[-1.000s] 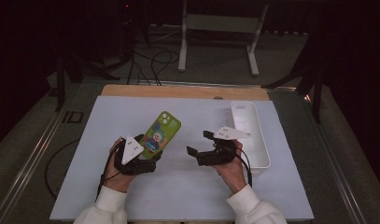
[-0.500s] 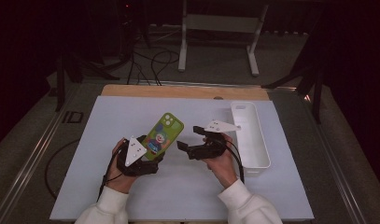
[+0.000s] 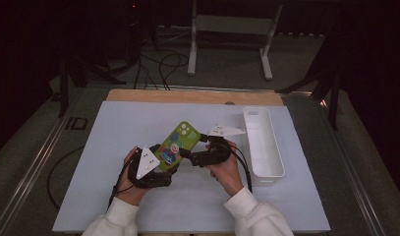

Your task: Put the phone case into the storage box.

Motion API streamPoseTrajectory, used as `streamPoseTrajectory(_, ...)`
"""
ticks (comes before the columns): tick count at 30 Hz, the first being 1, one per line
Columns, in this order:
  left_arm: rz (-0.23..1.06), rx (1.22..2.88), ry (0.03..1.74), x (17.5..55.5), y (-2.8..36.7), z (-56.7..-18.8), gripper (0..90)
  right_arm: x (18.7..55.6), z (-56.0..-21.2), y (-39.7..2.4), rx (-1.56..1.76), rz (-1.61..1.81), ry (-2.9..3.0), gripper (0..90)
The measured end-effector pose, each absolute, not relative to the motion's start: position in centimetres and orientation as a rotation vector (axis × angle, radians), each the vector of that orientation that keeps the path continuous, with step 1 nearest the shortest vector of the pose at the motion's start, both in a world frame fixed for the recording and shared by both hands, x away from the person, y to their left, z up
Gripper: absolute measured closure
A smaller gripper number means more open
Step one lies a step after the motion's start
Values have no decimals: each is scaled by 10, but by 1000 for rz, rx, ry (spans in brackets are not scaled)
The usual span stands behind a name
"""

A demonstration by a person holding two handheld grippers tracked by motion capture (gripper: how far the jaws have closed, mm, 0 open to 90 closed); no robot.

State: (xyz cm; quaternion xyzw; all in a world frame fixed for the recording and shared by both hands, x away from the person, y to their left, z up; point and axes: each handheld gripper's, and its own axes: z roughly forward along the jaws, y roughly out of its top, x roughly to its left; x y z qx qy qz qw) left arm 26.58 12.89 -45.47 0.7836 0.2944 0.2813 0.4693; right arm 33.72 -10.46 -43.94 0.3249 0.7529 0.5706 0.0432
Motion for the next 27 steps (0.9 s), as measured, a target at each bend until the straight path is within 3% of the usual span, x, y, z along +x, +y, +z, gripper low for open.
streamPoseTrajectory(7,675,1920,700,264,125,-456,160,337,-439,-101,1074,1750,2306,280)
streamPoseTrajectory(19,643,1935,689,265,122,-461,159,337,-437,-98,1082,1865,2390,768)
streamPoseTrajectory(27,643,1957,716,267,120,-464,151,329,-431,-89,995,1857,2418,875)
